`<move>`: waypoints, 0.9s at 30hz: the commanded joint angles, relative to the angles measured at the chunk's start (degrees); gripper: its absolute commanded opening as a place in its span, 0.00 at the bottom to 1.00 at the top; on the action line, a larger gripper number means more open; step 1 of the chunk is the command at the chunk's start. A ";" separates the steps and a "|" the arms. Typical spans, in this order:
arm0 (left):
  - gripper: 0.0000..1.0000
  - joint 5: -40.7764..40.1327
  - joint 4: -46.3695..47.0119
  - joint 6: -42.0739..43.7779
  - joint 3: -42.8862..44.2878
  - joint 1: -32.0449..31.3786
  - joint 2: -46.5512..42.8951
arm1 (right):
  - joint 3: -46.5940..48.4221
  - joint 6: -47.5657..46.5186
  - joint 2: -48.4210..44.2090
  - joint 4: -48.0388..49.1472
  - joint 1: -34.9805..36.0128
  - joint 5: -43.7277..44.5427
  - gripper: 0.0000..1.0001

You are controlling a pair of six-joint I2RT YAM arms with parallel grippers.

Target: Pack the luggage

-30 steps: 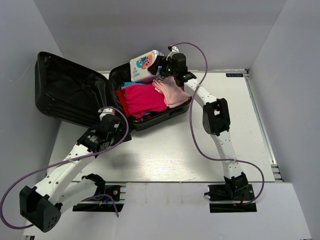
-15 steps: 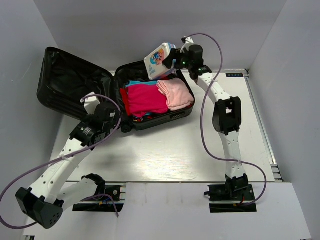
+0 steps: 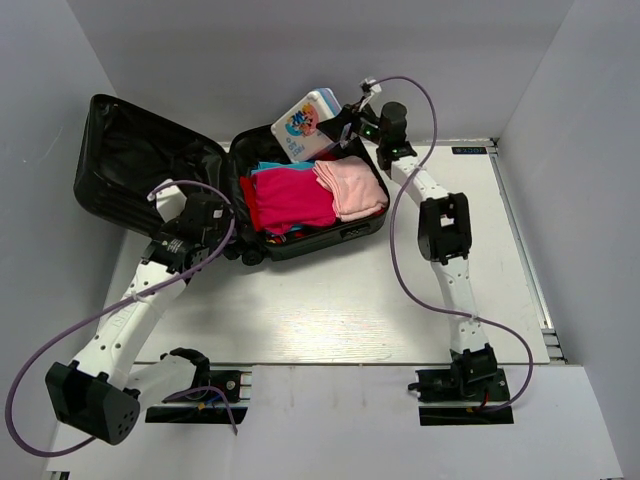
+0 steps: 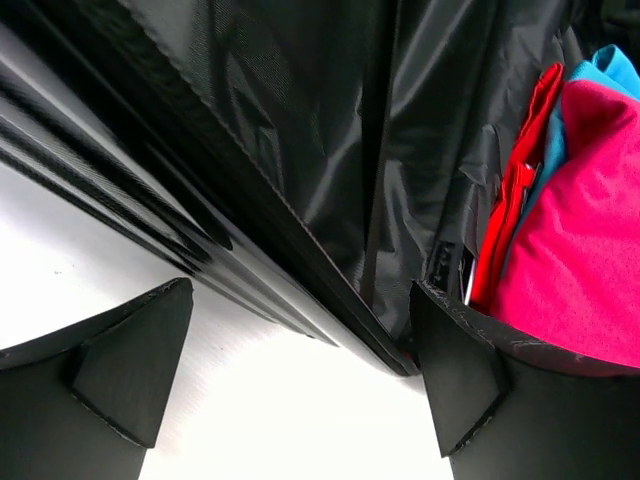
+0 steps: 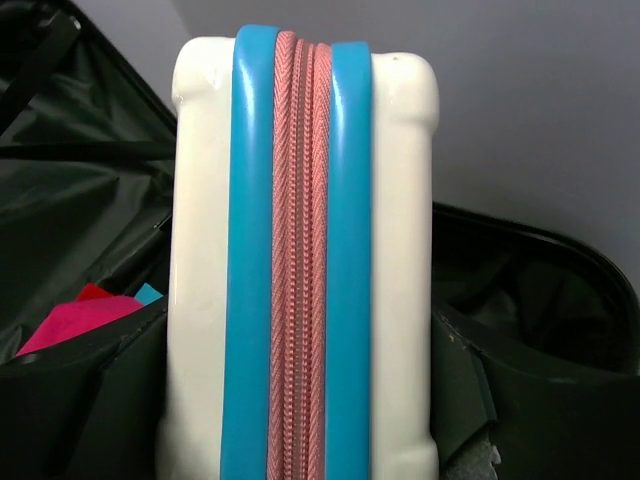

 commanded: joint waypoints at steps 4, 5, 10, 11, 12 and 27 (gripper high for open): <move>1.00 -1.47 -0.82 -2.13 0.08 2.03 -0.04 | 4.98 -5.31 2.23 13.12 6.34 1.35 0.00; 1.00 -1.47 -0.83 -2.05 -0.01 2.29 0.31 | 5.35 -5.48 2.95 13.38 6.52 3.28 0.00; 1.00 -0.95 -1.71 -3.18 -0.53 4.31 1.19 | 3.43 -5.40 4.97 11.45 7.93 5.14 0.12; 1.00 -0.60 -1.19 -3.10 -0.97 4.93 1.28 | 2.89 -4.96 5.32 11.10 8.02 8.02 0.39; 1.00 -0.33 -0.48 -3.01 -1.24 5.19 1.28 | 2.63 -2.35 5.76 10.23 8.11 9.78 0.64; 1.00 -0.77 -0.83 -6.70 -0.88 5.99 3.65 | 6.23 -18.39 -3.64 -7.69 5.21 30.01 0.90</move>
